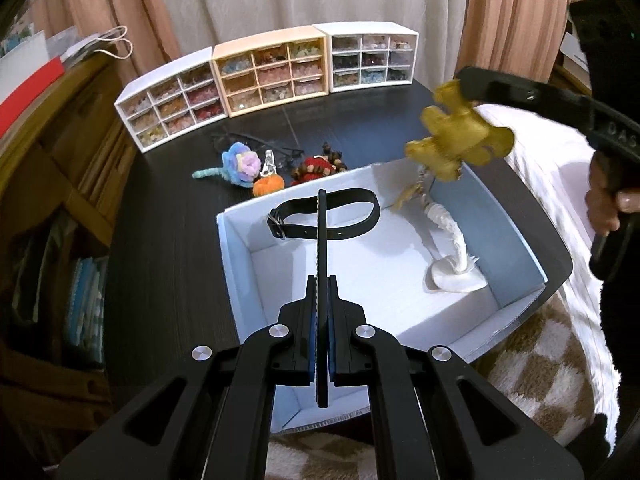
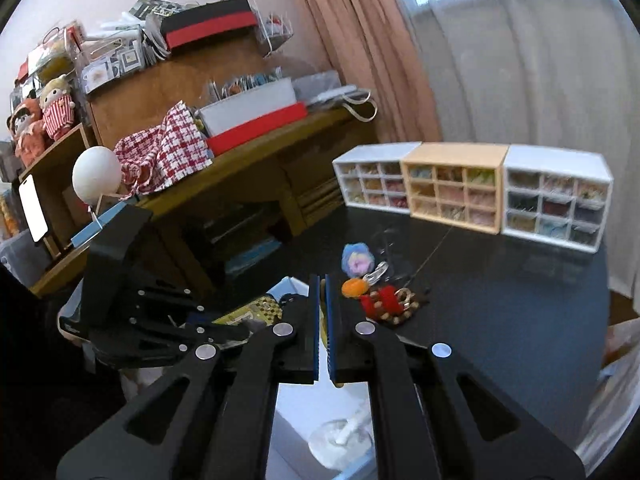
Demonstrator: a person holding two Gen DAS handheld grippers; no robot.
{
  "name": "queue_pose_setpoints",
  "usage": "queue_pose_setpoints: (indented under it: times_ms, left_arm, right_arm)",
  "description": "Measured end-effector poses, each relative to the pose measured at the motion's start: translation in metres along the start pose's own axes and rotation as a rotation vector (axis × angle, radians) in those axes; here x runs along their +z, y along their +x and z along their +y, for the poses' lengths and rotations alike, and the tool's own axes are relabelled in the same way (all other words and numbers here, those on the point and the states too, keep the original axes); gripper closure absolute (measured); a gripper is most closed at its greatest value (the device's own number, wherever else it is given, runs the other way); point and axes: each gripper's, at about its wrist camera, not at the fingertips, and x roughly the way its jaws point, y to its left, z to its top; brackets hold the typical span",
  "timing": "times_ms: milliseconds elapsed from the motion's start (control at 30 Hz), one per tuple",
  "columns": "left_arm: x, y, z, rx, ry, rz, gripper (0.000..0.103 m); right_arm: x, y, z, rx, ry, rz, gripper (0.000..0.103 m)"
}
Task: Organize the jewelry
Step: 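Carry yellow plush into white box and open right tool while left holds card, then lower gold card into white box and open left tool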
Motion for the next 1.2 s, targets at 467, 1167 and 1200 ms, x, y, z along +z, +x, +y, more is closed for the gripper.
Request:
queue_pose_setpoints:
  times_ms: [467,1167,1200]
  left_arm:
    - [0.001,0.015,0.002,-0.006,-0.018,0.034,0.098]
    - [0.018,0.01,0.002,0.034,-0.019,-0.022,0.008]
    - [0.019,0.009,0.002,0.042,-0.014,-0.025,0.008]
  right_arm:
    - [-0.024,0.044,-0.011,0.021,0.065,0.142,0.081]
    - [-0.001,-0.038,-0.064,-0.353,0.182,-0.165,0.006]
    - [-0.001,-0.034,-0.066,-0.374,0.178,-0.157,0.006]
